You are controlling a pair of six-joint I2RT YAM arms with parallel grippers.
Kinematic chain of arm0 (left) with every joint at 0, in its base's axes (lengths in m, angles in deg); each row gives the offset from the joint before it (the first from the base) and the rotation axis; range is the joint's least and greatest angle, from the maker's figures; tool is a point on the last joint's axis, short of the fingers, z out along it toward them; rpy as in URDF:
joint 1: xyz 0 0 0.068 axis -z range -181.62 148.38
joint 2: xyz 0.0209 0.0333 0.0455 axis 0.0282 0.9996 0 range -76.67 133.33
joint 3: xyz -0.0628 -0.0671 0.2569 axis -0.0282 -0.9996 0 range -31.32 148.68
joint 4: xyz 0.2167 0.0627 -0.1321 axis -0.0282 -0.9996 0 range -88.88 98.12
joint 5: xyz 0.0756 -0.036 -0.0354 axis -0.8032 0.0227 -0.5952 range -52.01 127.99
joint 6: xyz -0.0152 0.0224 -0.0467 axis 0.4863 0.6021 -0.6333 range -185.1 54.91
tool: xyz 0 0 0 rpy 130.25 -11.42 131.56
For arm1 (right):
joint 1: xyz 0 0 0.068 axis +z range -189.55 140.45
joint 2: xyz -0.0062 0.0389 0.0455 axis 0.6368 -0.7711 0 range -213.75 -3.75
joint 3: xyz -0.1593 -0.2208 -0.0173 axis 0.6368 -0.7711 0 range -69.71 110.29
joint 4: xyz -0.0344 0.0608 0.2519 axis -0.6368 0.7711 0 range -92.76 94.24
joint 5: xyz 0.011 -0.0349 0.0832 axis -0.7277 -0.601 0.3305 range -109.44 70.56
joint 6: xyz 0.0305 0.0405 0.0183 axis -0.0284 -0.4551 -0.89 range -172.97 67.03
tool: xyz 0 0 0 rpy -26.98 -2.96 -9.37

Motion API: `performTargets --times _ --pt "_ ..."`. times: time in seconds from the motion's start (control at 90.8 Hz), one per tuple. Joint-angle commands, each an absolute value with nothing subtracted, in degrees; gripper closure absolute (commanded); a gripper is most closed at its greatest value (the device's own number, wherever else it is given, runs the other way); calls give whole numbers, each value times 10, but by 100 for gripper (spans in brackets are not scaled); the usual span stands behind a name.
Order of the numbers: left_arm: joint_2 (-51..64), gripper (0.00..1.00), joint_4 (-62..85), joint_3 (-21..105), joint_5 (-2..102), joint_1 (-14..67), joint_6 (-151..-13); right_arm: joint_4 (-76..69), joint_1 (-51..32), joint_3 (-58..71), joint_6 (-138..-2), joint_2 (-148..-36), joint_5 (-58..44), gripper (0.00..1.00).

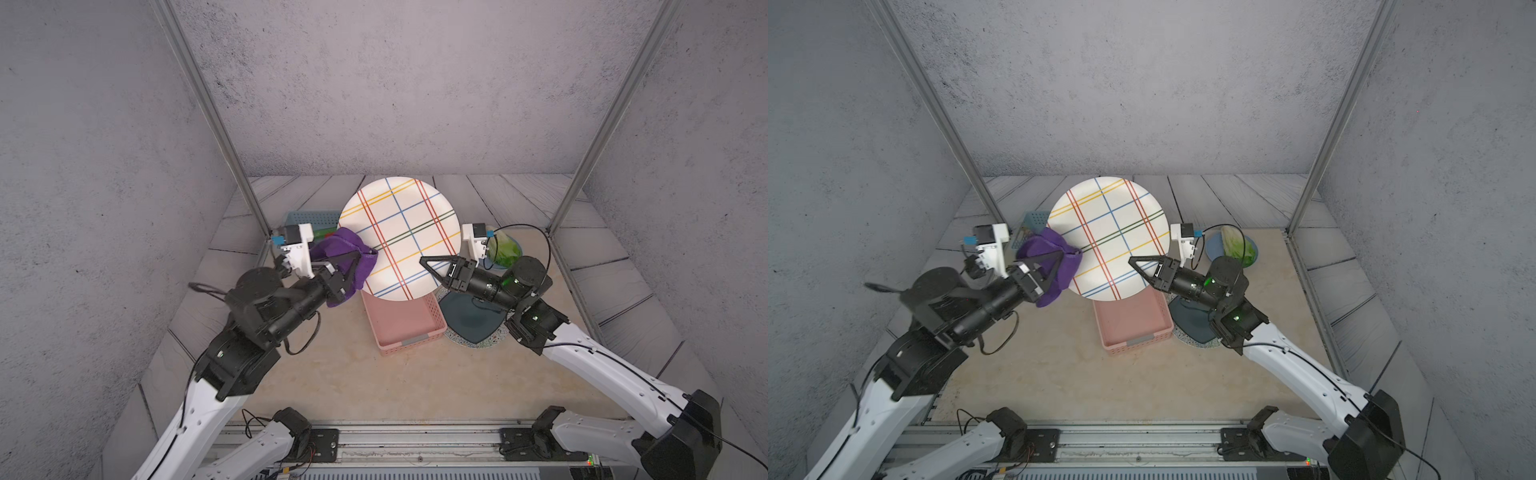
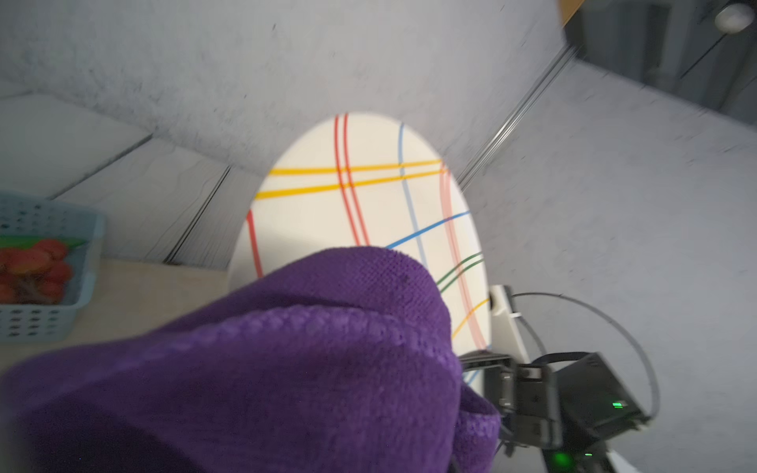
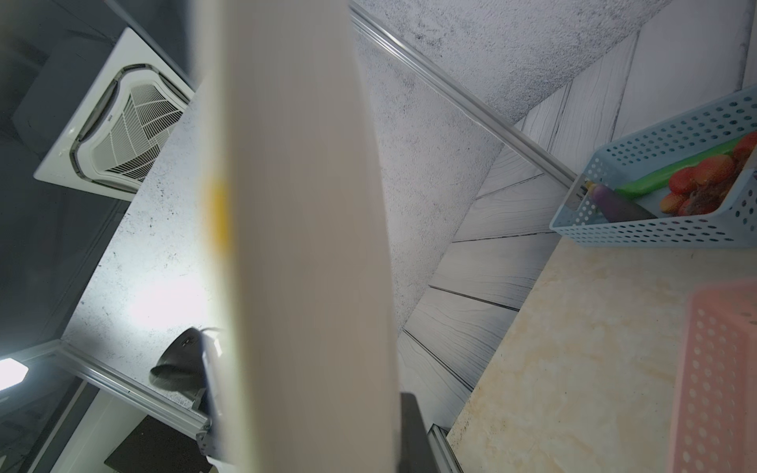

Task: Wipe the wet plate dry
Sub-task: Wipe the plate with towel.

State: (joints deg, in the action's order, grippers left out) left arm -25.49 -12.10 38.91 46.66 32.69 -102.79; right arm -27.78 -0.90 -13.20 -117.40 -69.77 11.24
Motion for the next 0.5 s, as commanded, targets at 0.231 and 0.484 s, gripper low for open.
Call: performTargets --times 0.231,0.484 --pt "-124 100 -92 355 417 487 -979 -329 13 -114 -1155 -683 105 100" --pt "-144 100 -144 393 423 301 -1016 -300 32 -146 -1129 -645 116 100"
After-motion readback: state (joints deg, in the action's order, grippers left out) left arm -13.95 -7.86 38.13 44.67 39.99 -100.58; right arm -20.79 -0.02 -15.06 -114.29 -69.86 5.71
